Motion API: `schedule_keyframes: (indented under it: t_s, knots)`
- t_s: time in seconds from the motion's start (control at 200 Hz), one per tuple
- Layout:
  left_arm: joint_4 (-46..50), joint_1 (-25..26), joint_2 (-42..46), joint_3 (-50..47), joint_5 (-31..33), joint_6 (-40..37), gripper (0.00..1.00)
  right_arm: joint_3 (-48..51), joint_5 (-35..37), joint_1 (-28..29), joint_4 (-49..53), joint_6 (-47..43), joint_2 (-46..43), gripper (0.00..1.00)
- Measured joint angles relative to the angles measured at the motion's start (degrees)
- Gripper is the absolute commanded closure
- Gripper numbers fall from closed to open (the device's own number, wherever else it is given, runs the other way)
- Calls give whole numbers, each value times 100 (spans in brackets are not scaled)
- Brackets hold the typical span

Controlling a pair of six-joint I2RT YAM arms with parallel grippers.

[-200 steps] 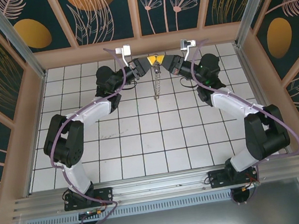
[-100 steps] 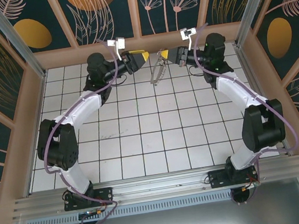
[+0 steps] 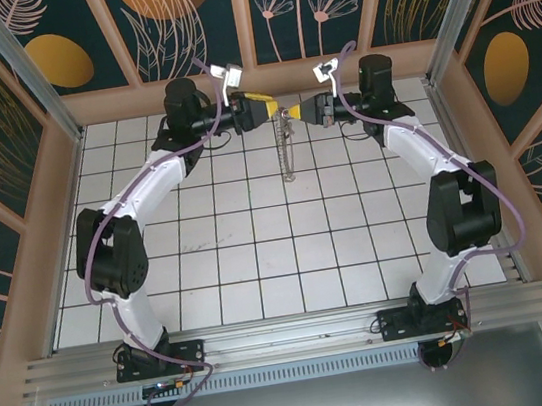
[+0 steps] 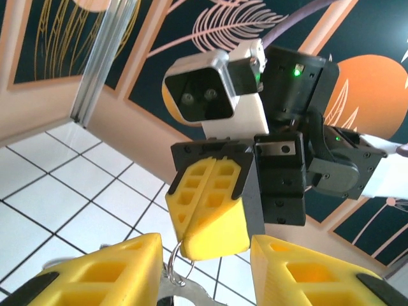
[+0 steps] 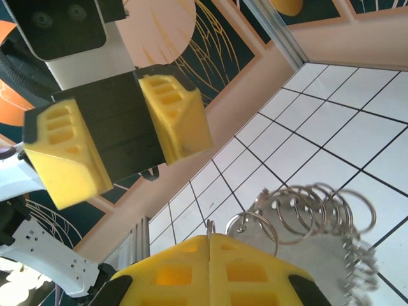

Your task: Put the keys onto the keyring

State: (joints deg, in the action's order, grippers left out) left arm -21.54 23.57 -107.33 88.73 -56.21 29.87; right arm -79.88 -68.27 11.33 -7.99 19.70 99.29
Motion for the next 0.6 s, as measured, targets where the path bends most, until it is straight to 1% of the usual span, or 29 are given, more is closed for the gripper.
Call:
schedule_keyframes:
  t_s: [0.32, 0.601]
  knots:
    - [83, 0, -223, 11, -321, -13, 62, -28, -63, 2, 96, -96, 9, 100]
    - [76, 31, -229, 11, -404, -7, 62, -46, -79, 39, 96, -122, 11, 100]
